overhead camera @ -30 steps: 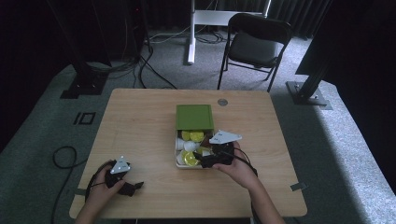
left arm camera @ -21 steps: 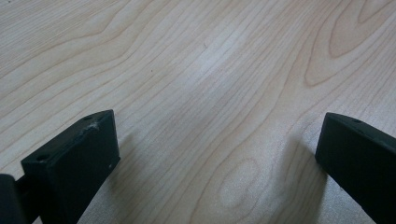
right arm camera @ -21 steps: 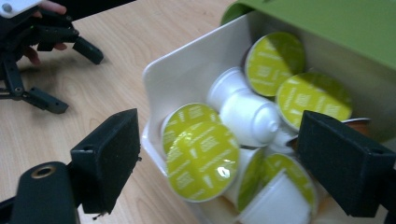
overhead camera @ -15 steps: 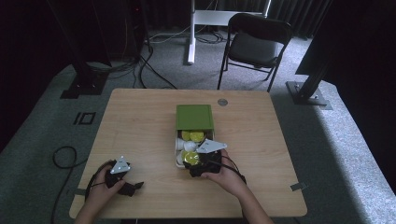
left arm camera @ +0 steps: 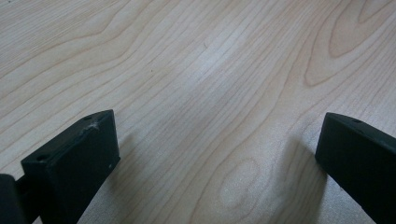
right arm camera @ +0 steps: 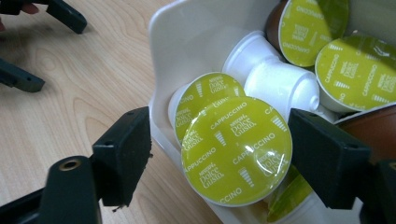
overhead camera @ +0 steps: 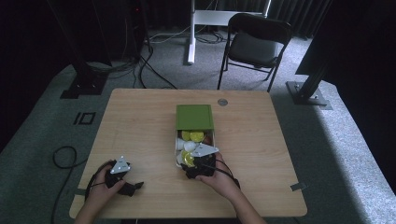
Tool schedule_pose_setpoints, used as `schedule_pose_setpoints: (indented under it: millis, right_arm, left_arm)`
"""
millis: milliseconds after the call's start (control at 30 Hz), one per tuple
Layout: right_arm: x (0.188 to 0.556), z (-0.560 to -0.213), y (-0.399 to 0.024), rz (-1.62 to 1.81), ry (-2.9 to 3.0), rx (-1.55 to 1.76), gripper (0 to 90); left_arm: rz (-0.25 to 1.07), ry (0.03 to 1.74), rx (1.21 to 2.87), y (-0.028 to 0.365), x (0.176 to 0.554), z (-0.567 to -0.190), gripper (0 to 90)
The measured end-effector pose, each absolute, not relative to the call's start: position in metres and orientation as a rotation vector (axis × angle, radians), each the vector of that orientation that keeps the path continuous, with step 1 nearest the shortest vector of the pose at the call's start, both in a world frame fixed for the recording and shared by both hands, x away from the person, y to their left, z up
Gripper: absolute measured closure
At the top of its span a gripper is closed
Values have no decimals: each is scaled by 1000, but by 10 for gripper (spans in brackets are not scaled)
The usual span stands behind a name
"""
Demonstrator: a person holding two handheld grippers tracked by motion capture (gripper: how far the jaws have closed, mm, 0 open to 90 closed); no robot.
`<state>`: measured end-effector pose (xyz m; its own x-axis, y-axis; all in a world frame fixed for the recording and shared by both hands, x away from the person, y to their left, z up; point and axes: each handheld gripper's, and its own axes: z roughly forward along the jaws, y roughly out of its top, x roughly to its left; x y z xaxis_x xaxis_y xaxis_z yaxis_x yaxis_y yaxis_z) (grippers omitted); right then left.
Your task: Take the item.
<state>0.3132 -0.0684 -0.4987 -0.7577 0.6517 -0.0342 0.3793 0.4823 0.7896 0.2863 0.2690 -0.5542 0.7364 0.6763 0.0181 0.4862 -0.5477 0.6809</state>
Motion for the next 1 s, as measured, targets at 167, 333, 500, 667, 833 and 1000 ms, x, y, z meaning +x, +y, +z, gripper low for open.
schedule_pose_setpoints:
  millis: [167,333,500,667,833,1000]
  right_arm:
    - [315,-502,-70,1132,2386,876,373]
    - [317,-504,-72,1143,2393,909,383]
    - [319,-502,-71,1132,2409,920,389]
    - [319,-497,-73,1136,2408,902,401]
    - [319,-493,-75,1148,2403,906,401]
    - [320,-481,-78,1168,2378,888,401]
  left_arm:
    - [366,874,2260,269,286,-554,5]
    - [366,872,2262,269,286,-554,5]
    - [366,872,2262,269,286,-554,5]
    - [366,872,2262,269,286,-554,5]
    - [366,872,2263,269,286,-554,5]
    - [366,871,2262,269,286,-554,5]
